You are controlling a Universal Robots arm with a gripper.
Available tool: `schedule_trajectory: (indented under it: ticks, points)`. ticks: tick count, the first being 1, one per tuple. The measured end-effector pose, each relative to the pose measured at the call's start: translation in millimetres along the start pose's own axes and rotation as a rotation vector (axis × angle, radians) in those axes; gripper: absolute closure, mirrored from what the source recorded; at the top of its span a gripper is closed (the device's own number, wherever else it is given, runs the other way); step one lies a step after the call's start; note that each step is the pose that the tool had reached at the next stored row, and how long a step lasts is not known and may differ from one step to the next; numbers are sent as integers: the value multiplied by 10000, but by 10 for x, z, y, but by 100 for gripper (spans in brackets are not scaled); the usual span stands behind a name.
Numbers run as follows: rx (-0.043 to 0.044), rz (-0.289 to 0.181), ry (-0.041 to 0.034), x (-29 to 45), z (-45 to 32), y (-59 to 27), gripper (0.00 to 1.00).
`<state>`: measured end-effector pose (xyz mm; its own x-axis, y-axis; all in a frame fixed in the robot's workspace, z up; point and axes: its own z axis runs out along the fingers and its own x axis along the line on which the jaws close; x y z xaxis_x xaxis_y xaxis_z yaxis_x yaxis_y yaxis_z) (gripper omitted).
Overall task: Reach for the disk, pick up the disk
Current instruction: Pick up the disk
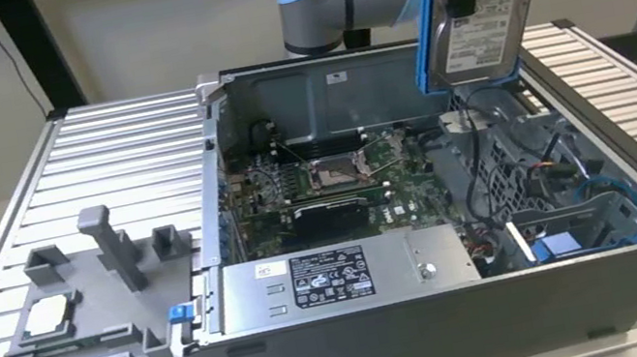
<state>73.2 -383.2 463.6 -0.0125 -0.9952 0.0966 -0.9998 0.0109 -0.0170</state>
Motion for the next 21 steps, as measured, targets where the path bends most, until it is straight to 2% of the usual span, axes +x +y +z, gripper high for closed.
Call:
schedule_trajectory:
  ticks: [21]
  points:
    - [-88,-9,2,273,26,-4,100]
